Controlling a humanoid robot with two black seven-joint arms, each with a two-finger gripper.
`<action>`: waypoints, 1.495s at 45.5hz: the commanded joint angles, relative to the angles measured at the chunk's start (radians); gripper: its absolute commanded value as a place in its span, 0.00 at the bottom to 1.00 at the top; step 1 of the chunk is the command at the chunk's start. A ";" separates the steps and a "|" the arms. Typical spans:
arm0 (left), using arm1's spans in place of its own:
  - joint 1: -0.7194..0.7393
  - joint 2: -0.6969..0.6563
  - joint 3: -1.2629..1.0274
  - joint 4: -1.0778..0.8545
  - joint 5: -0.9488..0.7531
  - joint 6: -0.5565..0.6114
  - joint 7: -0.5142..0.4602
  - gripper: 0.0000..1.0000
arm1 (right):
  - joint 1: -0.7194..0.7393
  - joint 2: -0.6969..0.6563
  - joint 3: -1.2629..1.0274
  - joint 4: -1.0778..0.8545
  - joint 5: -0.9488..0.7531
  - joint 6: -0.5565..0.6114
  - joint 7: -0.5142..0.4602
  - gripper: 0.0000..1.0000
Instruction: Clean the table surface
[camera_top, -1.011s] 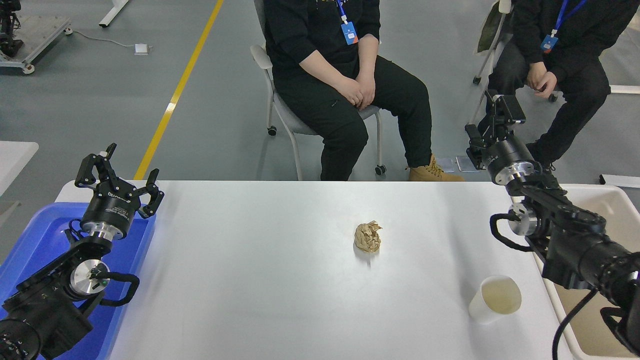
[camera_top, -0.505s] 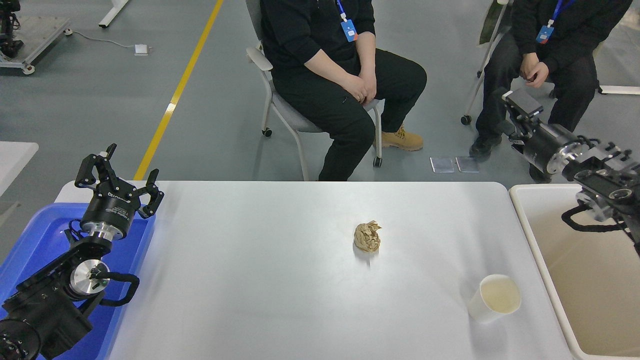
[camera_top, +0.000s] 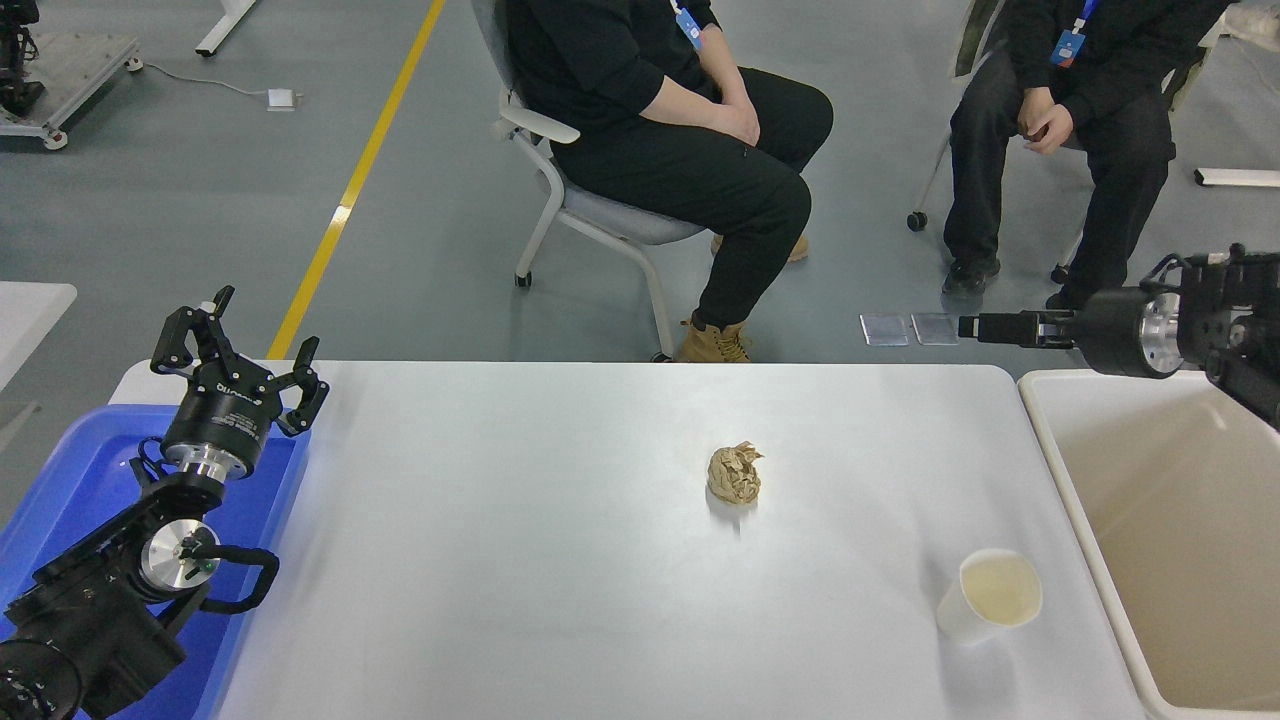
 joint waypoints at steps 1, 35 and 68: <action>0.000 0.000 0.000 0.000 0.000 0.000 0.000 1.00 | 0.090 0.011 -0.159 0.118 -0.158 0.006 0.001 0.99; 0.000 0.001 0.000 0.000 0.000 0.000 0.000 1.00 | 0.049 -0.186 -0.181 0.325 -0.201 -0.013 0.036 0.99; 0.000 0.001 0.000 0.000 0.000 0.000 0.000 1.00 | -0.037 -0.160 -0.144 0.441 -0.200 -0.088 0.022 0.99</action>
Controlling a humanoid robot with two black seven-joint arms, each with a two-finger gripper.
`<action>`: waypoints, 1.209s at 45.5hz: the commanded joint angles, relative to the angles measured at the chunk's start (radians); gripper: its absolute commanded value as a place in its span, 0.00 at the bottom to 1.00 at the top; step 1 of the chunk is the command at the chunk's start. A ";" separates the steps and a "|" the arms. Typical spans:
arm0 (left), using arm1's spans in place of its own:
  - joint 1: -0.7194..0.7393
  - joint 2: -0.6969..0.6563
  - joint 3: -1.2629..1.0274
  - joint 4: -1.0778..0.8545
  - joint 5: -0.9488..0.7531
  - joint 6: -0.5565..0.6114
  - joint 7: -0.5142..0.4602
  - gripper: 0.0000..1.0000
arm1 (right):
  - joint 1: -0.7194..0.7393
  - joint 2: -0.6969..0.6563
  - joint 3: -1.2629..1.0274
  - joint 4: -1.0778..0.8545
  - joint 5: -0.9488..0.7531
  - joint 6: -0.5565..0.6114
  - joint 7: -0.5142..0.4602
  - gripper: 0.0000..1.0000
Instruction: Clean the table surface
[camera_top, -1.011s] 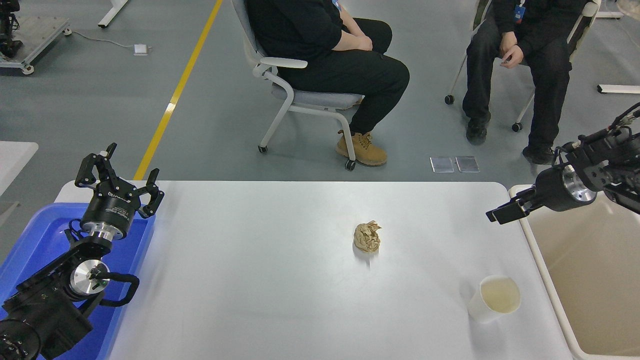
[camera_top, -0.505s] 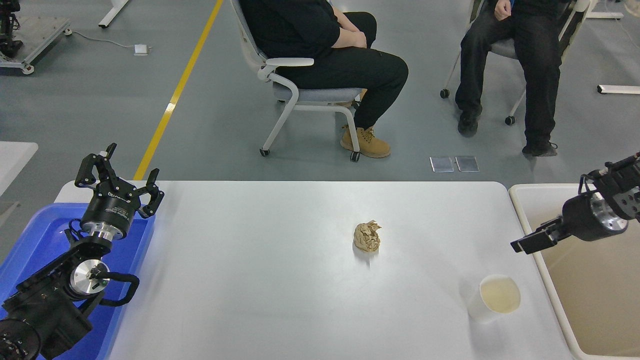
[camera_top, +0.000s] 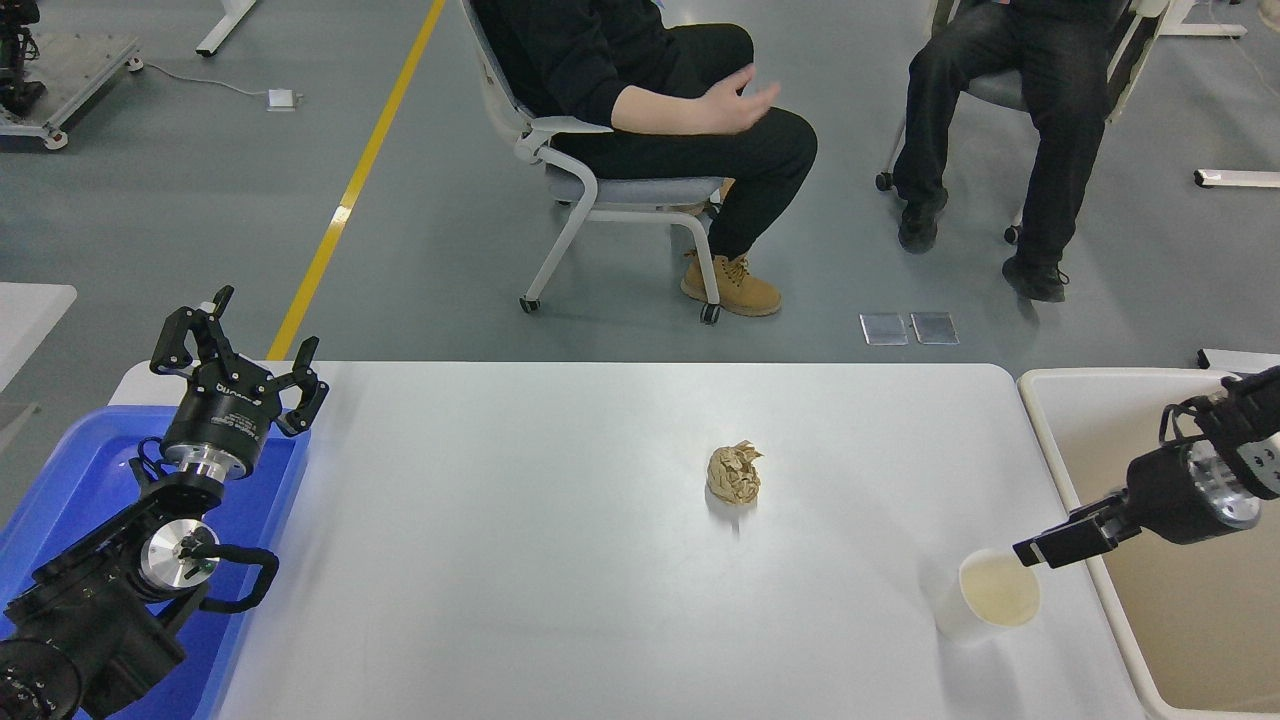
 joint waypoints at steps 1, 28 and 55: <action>0.000 0.001 0.000 0.000 0.000 0.000 0.000 1.00 | -0.062 0.026 0.008 -0.001 0.006 -0.069 -0.008 0.99; 0.000 -0.001 0.000 0.000 0.000 0.000 0.000 1.00 | -0.172 0.091 0.013 -0.140 0.059 -0.123 -0.013 0.82; 0.000 0.001 0.000 0.000 0.000 0.000 0.000 1.00 | -0.209 0.109 0.014 -0.169 0.060 -0.226 -0.010 0.00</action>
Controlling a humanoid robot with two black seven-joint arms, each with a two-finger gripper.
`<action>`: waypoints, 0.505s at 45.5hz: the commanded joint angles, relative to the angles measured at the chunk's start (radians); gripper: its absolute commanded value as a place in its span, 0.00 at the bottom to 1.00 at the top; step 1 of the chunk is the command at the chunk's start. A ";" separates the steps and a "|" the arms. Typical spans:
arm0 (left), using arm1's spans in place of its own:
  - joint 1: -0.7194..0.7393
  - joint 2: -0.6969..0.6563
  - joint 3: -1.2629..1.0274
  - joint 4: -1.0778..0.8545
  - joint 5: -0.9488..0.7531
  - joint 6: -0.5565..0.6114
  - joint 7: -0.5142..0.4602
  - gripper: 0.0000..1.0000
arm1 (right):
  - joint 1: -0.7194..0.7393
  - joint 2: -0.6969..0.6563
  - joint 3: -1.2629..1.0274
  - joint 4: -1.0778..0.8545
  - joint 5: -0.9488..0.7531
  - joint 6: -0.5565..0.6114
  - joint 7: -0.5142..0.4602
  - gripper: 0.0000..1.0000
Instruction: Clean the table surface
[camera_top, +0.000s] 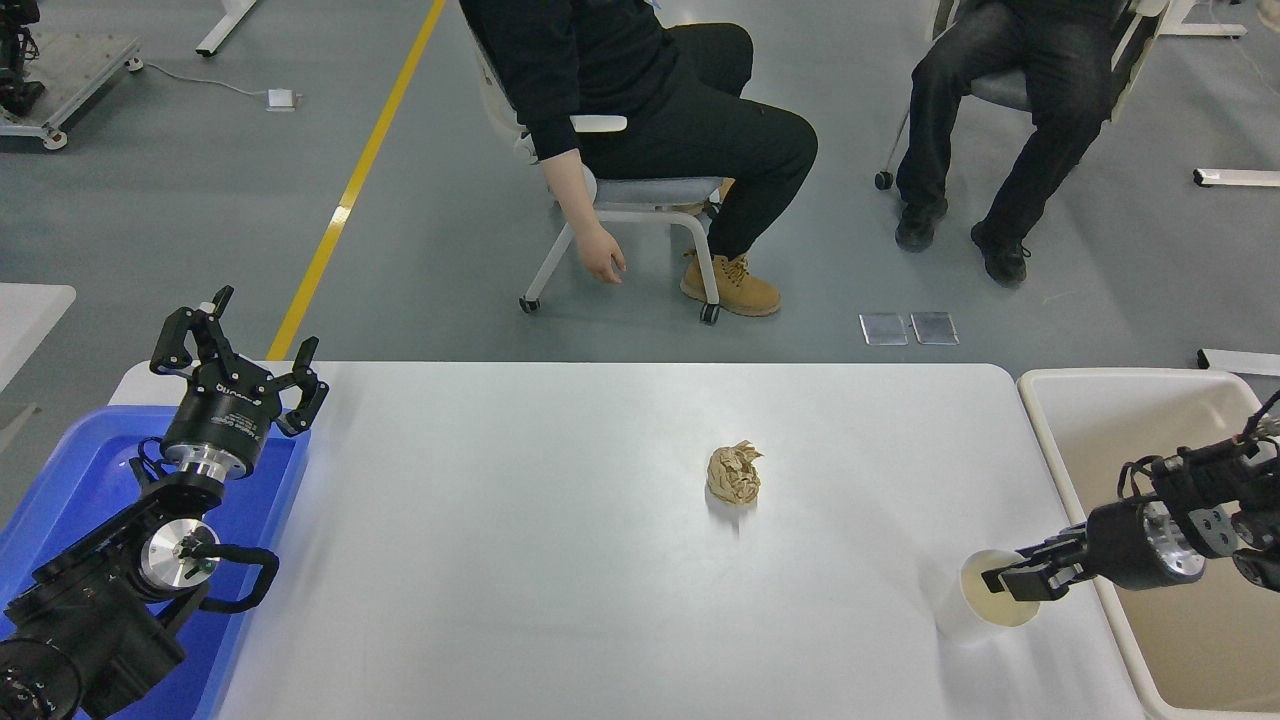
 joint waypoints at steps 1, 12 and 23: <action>0.000 -0.001 0.000 0.000 0.000 0.000 0.000 1.00 | -0.015 0.006 0.002 -0.014 0.002 -0.017 0.001 0.00; 0.000 0.001 0.000 0.000 0.000 0.000 0.000 1.00 | -0.015 0.004 0.006 -0.036 0.004 -0.023 0.002 0.00; 0.000 0.001 0.000 0.000 0.000 0.000 0.000 1.00 | 0.005 0.004 0.047 -0.037 0.004 -0.026 0.020 0.00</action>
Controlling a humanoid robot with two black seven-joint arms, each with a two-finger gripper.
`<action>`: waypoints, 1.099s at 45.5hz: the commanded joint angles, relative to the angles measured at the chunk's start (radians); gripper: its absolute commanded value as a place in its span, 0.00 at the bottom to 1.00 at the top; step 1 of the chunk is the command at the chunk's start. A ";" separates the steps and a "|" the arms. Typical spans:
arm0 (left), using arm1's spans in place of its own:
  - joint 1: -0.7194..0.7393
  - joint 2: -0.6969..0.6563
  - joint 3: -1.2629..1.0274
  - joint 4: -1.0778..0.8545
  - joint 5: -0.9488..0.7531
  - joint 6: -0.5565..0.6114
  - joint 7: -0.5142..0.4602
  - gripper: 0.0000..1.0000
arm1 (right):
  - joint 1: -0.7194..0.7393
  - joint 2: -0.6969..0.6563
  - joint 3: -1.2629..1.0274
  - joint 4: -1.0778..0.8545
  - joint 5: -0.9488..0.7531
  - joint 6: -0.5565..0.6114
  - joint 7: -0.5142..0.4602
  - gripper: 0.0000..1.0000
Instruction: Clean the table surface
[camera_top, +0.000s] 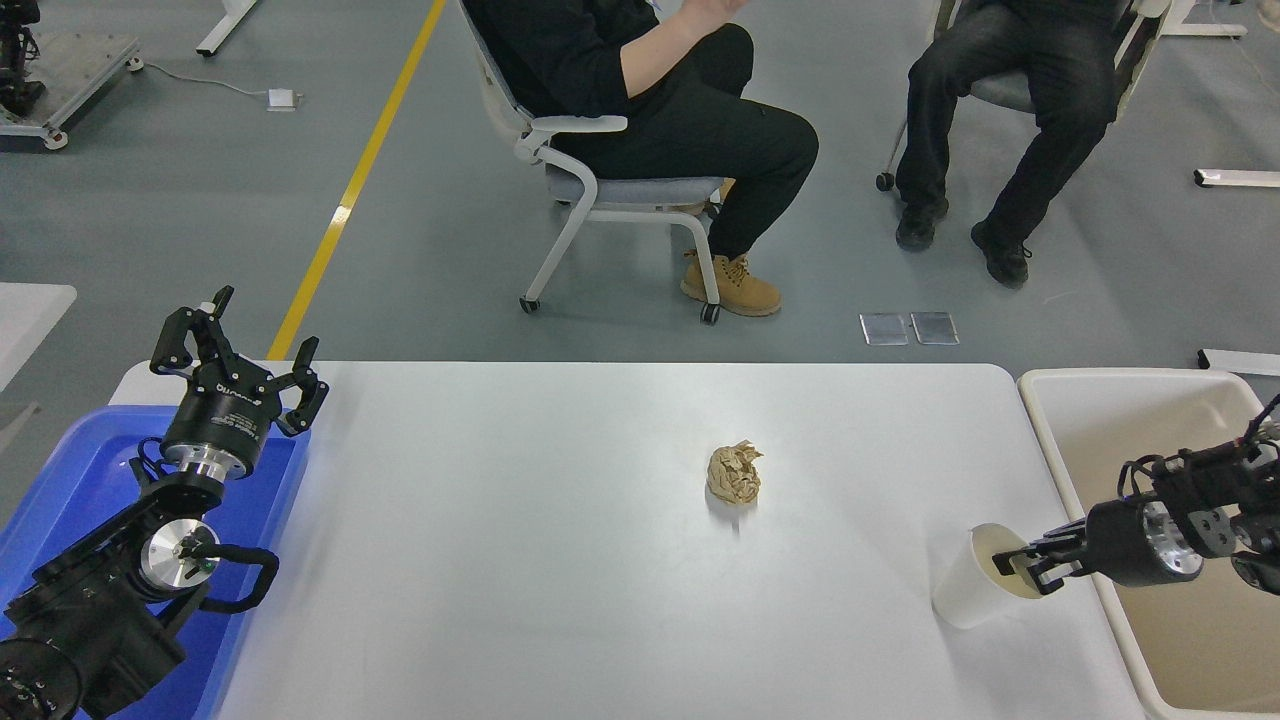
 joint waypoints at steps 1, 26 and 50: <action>0.000 0.001 0.000 0.000 0.000 0.000 0.000 1.00 | 0.011 0.000 0.054 -0.005 0.001 -0.004 0.013 0.00; 0.000 -0.001 0.000 0.000 0.000 0.000 0.000 1.00 | 0.086 -0.084 0.536 -0.005 0.090 0.122 0.067 0.00; 0.000 -0.001 0.000 0.000 0.000 0.000 0.000 1.00 | 0.106 -0.055 0.564 -0.436 0.439 0.294 0.048 0.00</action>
